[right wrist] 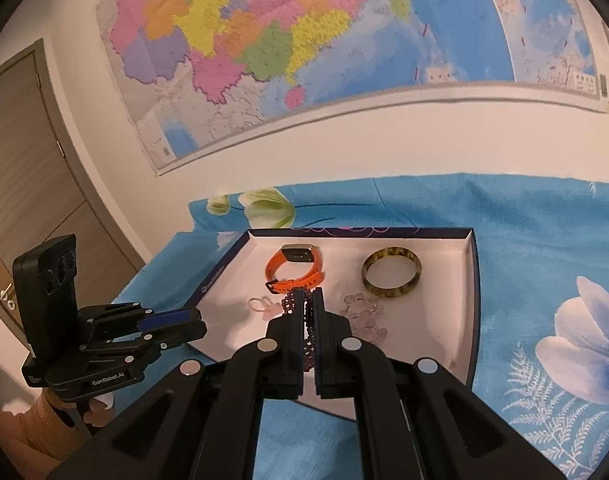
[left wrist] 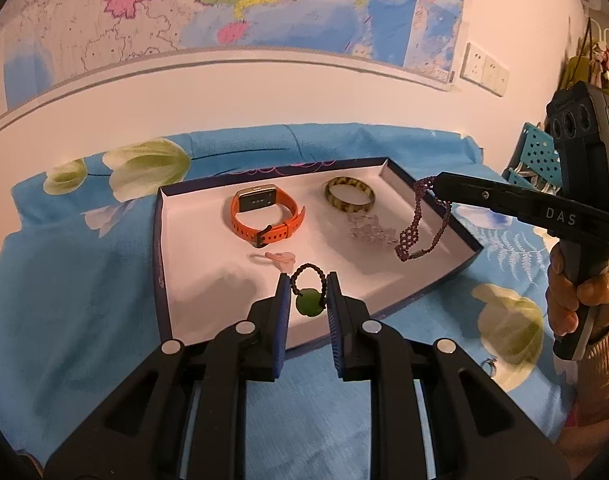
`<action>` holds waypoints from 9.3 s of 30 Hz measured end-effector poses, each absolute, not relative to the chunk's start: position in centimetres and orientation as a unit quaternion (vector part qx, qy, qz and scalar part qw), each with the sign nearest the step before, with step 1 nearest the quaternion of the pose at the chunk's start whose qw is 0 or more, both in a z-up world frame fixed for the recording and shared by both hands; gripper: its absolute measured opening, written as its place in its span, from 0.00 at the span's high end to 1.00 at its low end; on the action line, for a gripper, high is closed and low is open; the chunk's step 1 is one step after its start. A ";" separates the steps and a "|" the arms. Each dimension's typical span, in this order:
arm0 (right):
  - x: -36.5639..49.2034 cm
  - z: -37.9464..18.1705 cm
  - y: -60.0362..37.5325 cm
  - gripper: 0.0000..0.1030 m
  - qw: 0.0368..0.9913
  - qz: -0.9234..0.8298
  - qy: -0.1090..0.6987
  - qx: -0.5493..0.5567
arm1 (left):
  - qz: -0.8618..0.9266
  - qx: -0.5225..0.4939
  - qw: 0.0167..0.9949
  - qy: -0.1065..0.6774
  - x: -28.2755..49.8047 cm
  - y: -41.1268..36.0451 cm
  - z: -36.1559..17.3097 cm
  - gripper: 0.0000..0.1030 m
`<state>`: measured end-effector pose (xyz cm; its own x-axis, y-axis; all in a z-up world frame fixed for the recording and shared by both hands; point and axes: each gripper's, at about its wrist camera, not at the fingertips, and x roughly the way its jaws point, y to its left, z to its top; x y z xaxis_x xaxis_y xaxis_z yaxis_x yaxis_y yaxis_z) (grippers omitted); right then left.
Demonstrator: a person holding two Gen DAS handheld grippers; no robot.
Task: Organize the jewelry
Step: 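Carry the hair tie with the left tool while the right tool carries the red bracelet, then release the hair tie with the left tool while the right tool releases the red bracelet, then move the left tool to the black ring while the right tool moves to the silver ring, then grasp the black ring with the left tool while the right tool grasps the silver ring, then carry the black ring with the left tool while the right tool carries the silver ring, then release the silver ring with the right tool while the left tool releases the black ring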
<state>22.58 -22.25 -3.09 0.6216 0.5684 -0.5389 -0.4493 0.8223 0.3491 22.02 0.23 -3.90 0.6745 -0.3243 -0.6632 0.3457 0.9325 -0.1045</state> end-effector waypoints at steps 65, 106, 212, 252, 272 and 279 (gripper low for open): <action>10.5 -9.7 -23.6 0.67 0.870 0.271 0.412 0.007 | -0.275 0.092 0.872 0.394 8.2 -1.4 -8.0 0.57; 9.8 -8.9 -22.7 0.96 0.888 0.248 0.388 0.007 | -0.242 0.073 0.880 0.402 9.2 -0.9 -7.9 0.78; 19.9 -4.4 -21.4 0.96 0.907 0.247 0.339 0.046 | -0.184 0.018 0.925 0.331 19.3 -0.6 -3.0 0.78; 24.4 -8.1 -19.9 0.95 0.890 0.222 0.398 0.031 | -0.169 0.013 0.902 0.398 24.8 -1.8 -7.2 0.78; 20.5 -5.4 -21.3 0.80 0.905 0.237 0.351 0.044 | -0.181 0.004 0.919 0.351 21.0 -0.3 -4.1 0.62; 16.7 -4.9 -22.2 0.71 0.904 0.251 0.344 0.034 | -0.187 0.021 0.923 0.334 16.5 1.1 -3.4 0.56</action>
